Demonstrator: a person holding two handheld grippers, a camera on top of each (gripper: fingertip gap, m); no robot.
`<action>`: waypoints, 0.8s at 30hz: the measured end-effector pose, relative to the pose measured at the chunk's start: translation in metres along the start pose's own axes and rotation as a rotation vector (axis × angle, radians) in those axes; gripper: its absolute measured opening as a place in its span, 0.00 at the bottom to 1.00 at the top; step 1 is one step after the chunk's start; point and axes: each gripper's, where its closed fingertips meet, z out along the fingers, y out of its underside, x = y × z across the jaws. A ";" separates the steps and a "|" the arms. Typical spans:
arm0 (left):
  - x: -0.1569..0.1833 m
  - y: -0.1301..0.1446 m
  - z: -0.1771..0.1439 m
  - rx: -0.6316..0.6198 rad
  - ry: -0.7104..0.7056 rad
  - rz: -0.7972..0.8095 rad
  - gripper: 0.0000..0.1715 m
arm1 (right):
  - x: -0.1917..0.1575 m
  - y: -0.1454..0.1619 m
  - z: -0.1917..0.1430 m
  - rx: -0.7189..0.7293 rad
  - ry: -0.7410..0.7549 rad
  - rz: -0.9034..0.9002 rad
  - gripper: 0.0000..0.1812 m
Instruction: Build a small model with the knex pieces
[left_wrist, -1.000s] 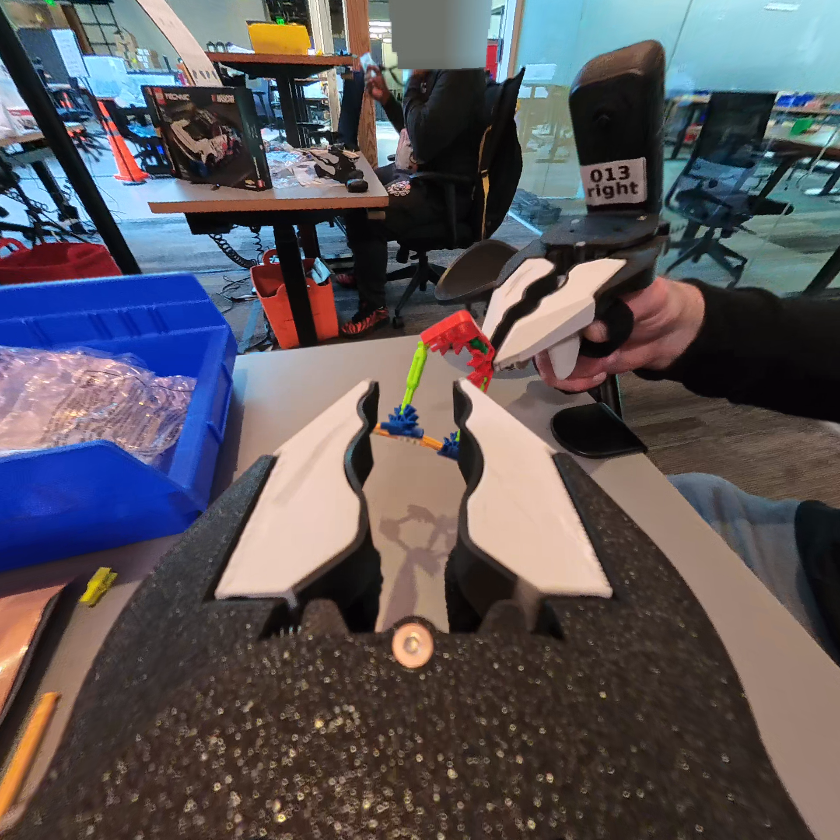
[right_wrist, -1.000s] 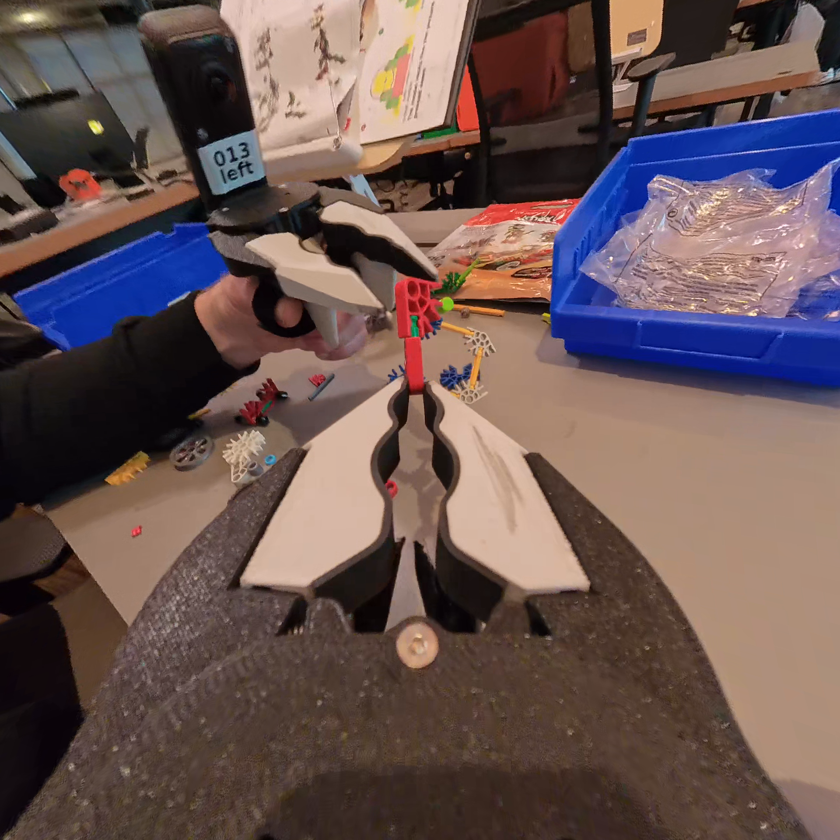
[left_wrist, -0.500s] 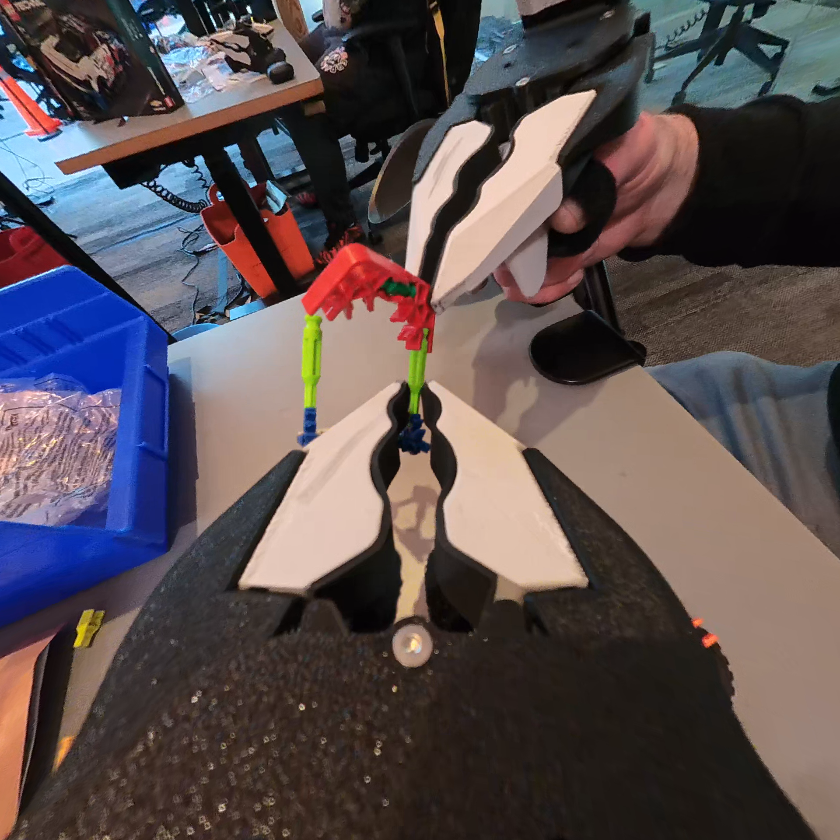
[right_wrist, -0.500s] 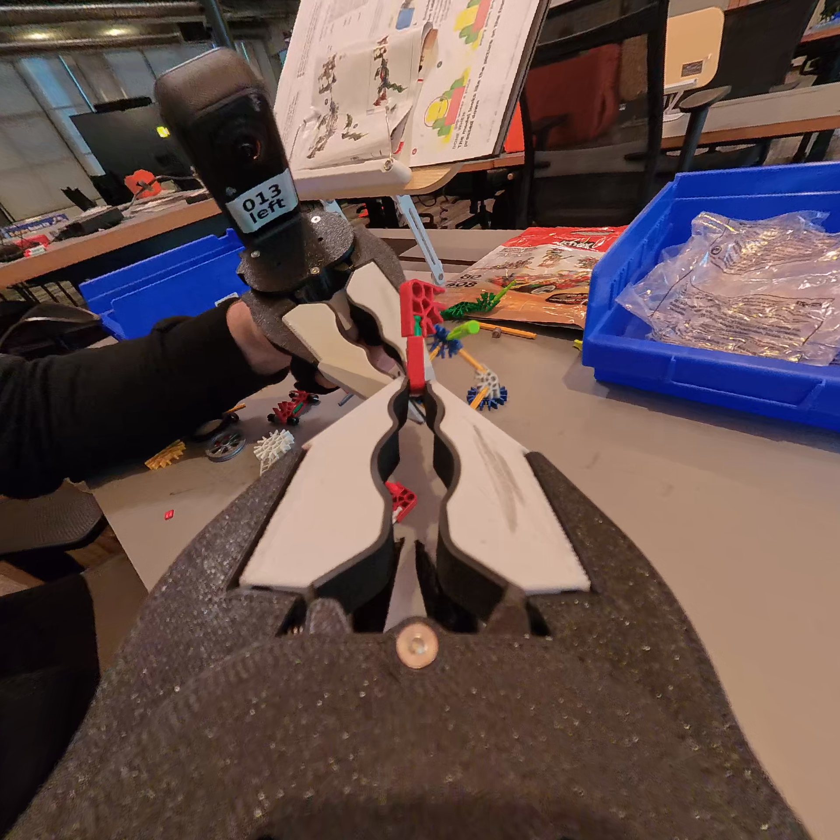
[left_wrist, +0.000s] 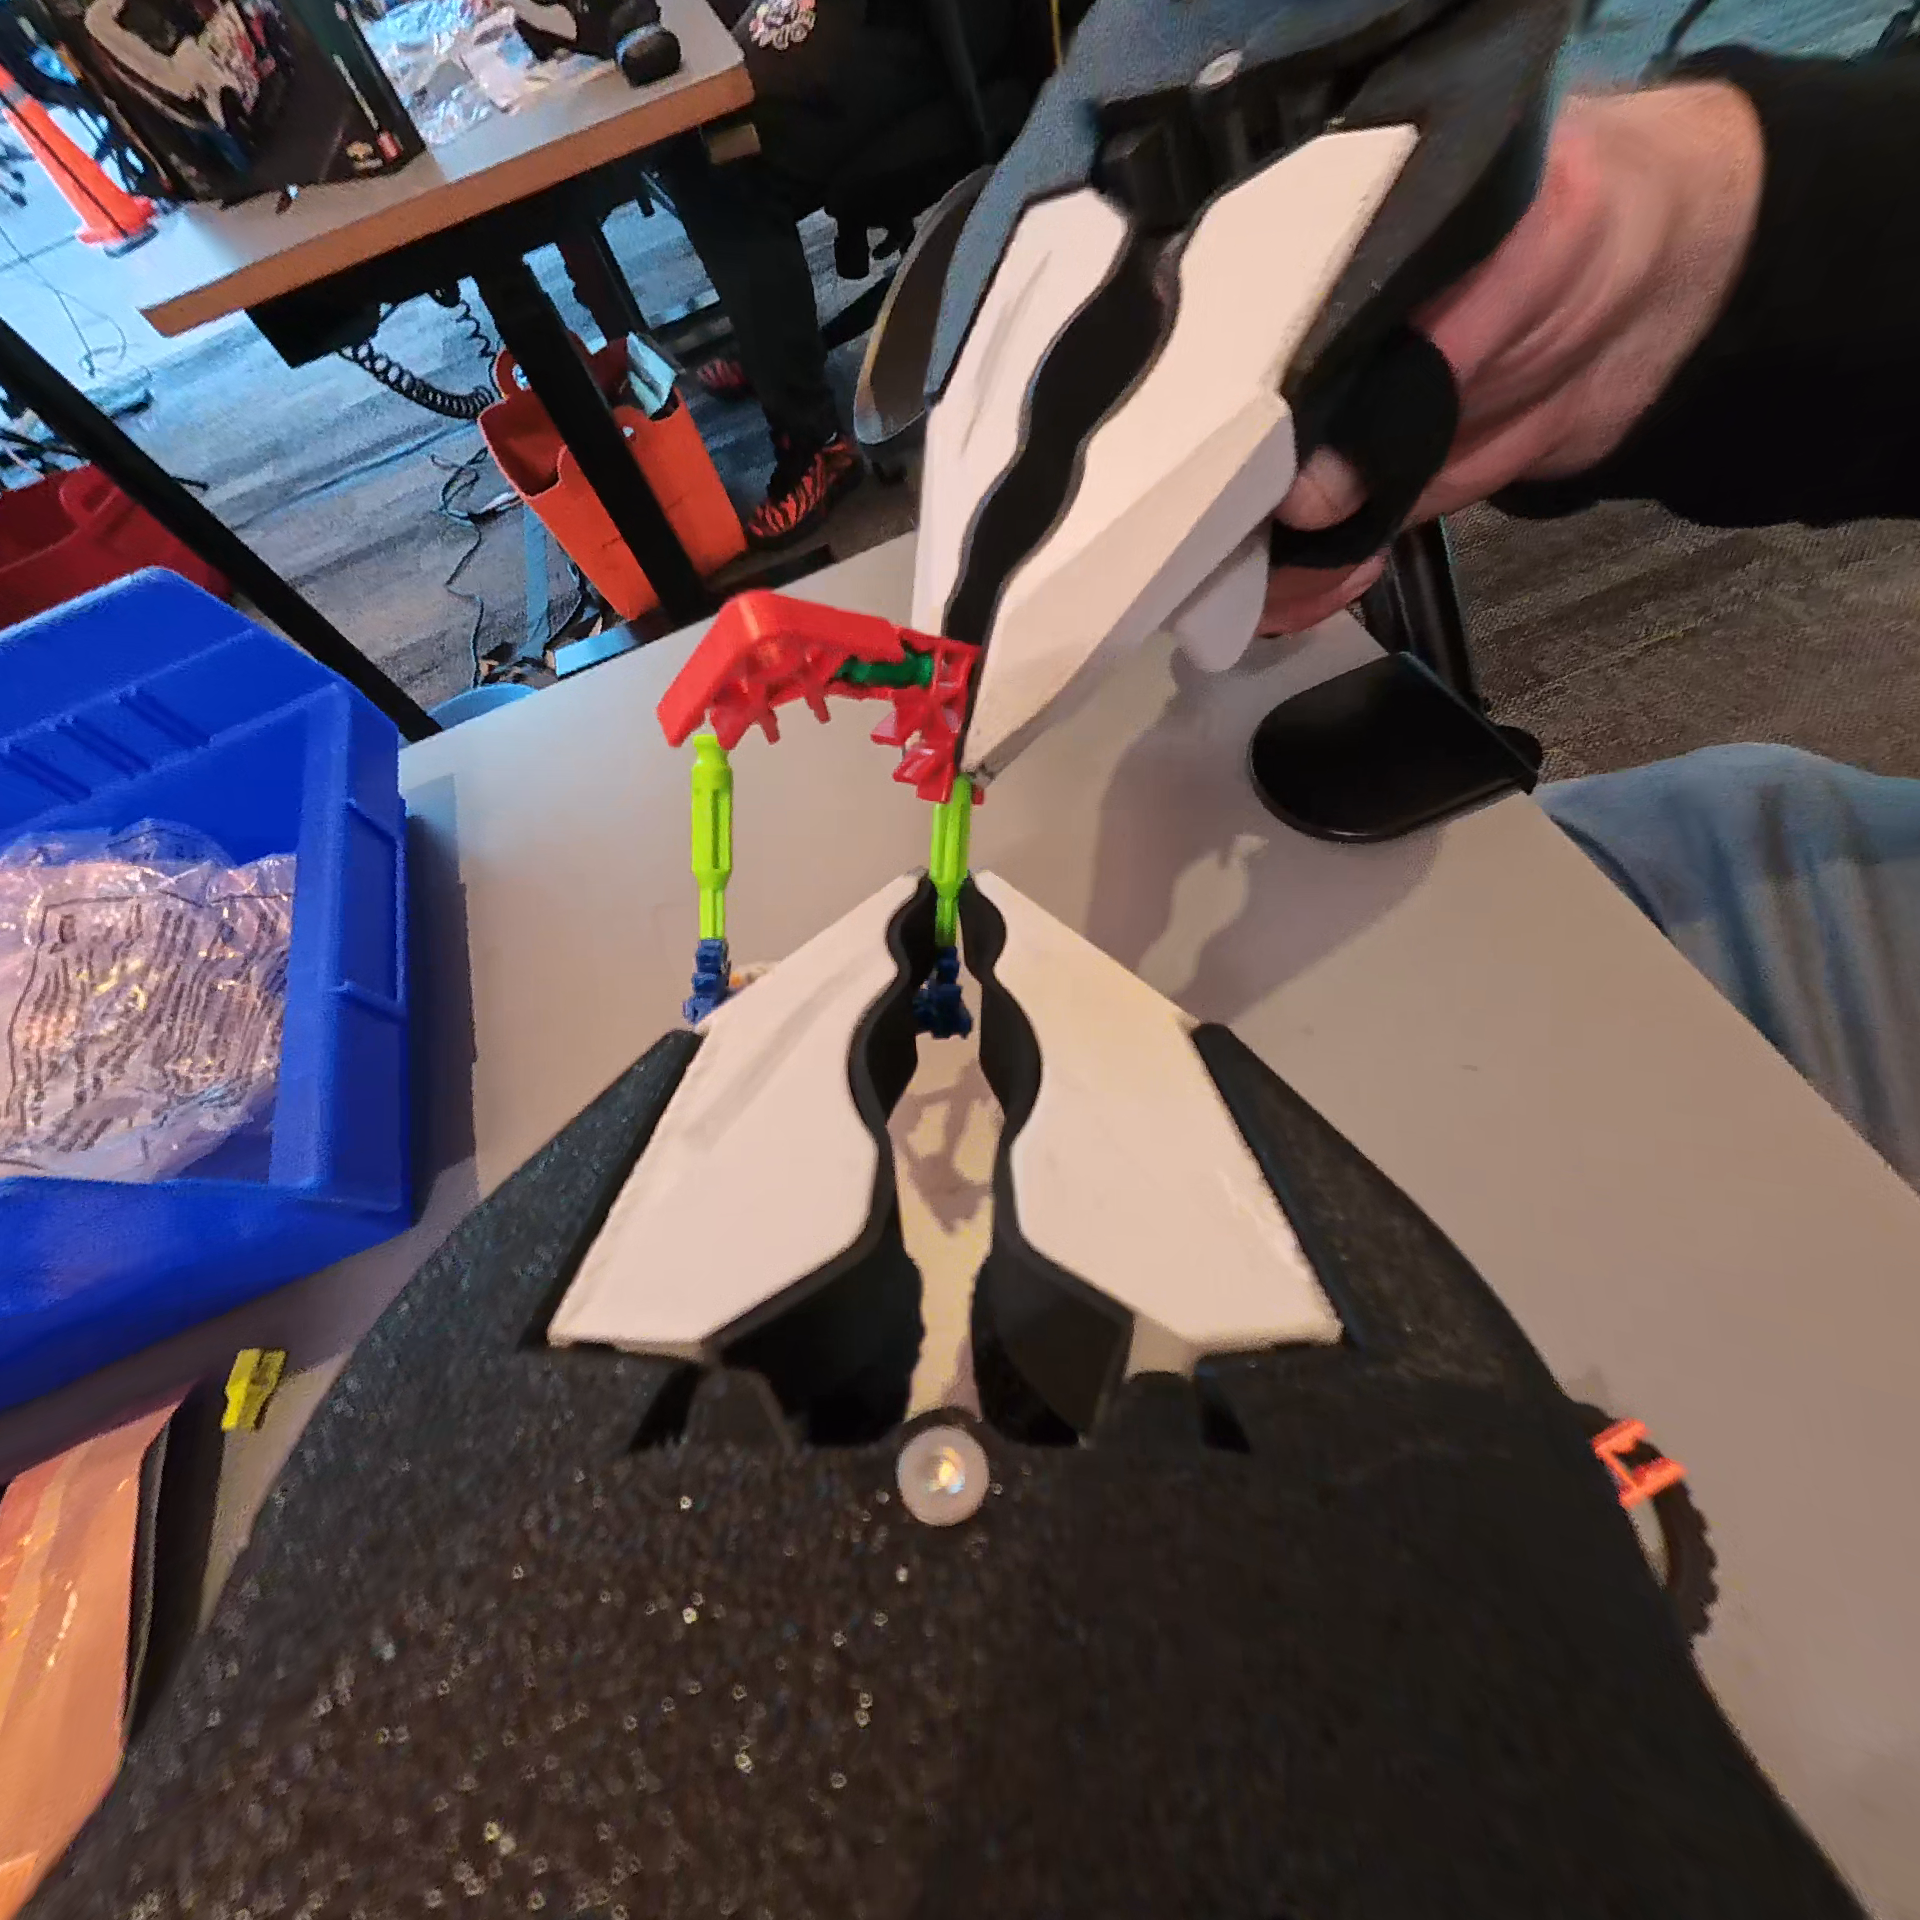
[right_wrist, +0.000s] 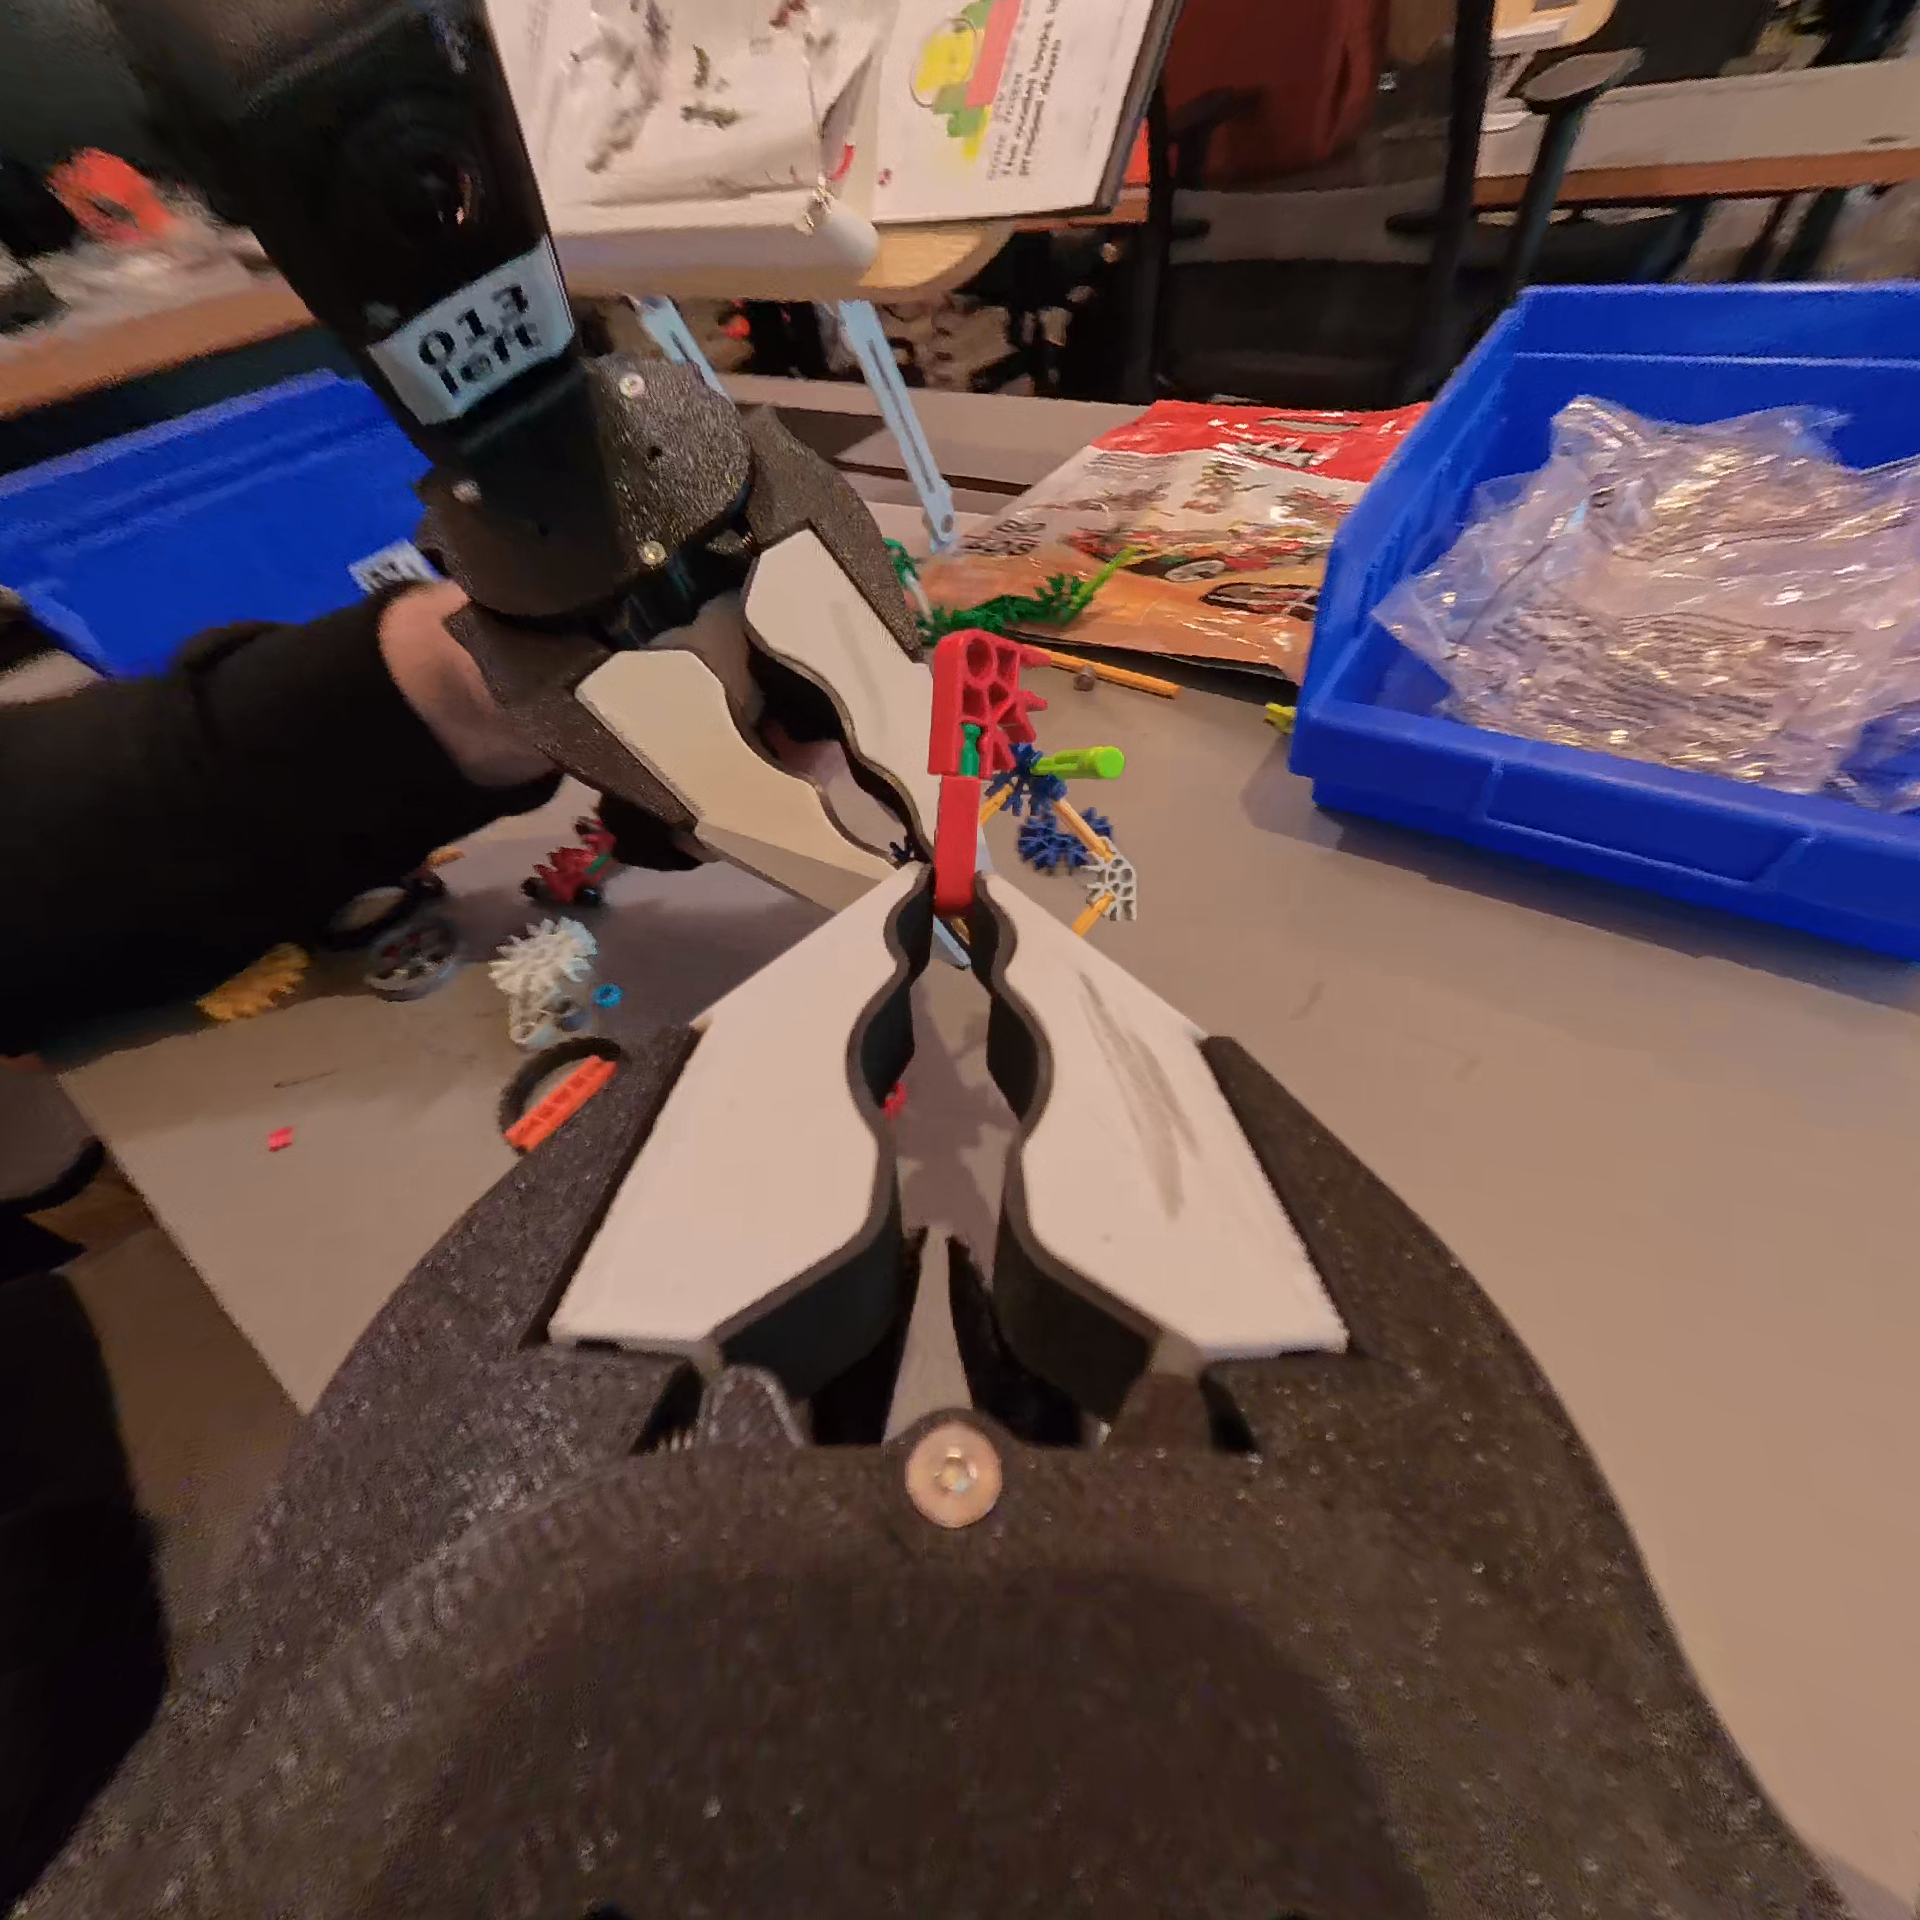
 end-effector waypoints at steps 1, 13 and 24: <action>-0.001 0.002 0.001 -0.010 -0.002 -0.013 0.00 | 0.002 0.001 0.001 -0.020 0.034 -0.032 0.02; -0.011 0.029 0.024 -0.132 -0.063 -0.178 0.00 | 0.023 0.024 0.012 -0.227 0.322 -0.330 0.02; -0.010 0.041 0.033 -0.153 -0.061 -0.239 0.00 | 0.033 0.033 0.016 -0.285 0.404 -0.472 0.02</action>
